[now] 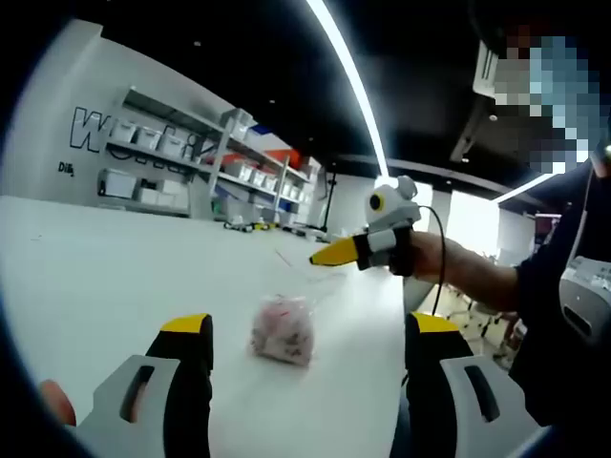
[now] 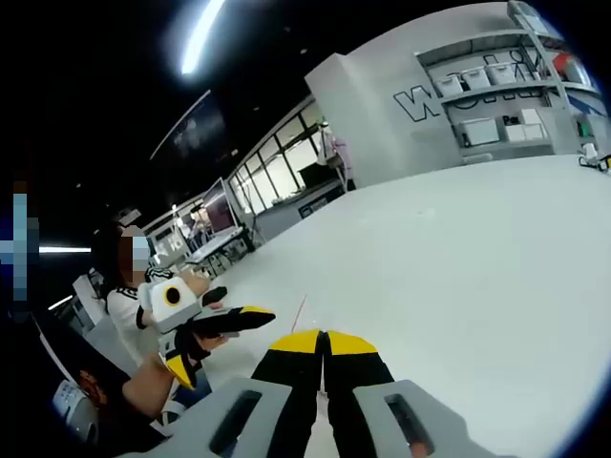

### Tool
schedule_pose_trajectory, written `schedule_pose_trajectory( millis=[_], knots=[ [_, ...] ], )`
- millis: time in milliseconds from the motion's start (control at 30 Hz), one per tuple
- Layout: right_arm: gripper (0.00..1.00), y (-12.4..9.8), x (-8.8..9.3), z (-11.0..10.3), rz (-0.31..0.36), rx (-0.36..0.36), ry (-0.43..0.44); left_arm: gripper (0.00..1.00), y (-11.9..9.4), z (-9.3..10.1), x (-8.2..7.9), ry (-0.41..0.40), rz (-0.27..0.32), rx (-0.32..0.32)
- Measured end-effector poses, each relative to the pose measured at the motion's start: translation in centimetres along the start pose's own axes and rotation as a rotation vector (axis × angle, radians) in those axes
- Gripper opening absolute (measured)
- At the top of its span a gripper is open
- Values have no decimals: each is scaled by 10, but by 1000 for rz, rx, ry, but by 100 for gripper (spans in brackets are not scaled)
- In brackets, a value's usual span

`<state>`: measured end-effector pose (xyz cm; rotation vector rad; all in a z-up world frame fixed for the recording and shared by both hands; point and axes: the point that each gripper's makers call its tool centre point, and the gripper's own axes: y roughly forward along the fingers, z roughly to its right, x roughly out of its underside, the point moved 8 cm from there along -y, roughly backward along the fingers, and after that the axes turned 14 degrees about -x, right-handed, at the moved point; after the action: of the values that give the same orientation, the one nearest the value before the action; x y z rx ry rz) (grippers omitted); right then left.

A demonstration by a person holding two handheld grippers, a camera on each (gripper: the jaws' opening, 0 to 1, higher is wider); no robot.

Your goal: Open the resealable bag by pulling the two sides of the seal apart until the entire bag opening is separated and visibly accessible.

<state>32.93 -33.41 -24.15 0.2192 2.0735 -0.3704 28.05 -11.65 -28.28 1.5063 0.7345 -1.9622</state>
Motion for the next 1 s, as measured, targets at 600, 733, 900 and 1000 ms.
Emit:
schedule_pose_trajectory(
  millis=[600, 733, 900, 1000],
  knots=[
    [0, 14, -16, 7, 49, -34, 43, 82, -4, -7, 2, -17, -5, -22],
    [0, 19, -21, 12, 51, -33, 42, 82, -4, -7, 3, -20, -9, -24],
    [0, 26, -32, 21, 65, -34, 42, 82, -5, -9, 3, -23, -9, -27],
    [0, 33, -40, 30, 66, -27, 32, 82, -5, -10, 3, -24, -6, -29]
  ],
)
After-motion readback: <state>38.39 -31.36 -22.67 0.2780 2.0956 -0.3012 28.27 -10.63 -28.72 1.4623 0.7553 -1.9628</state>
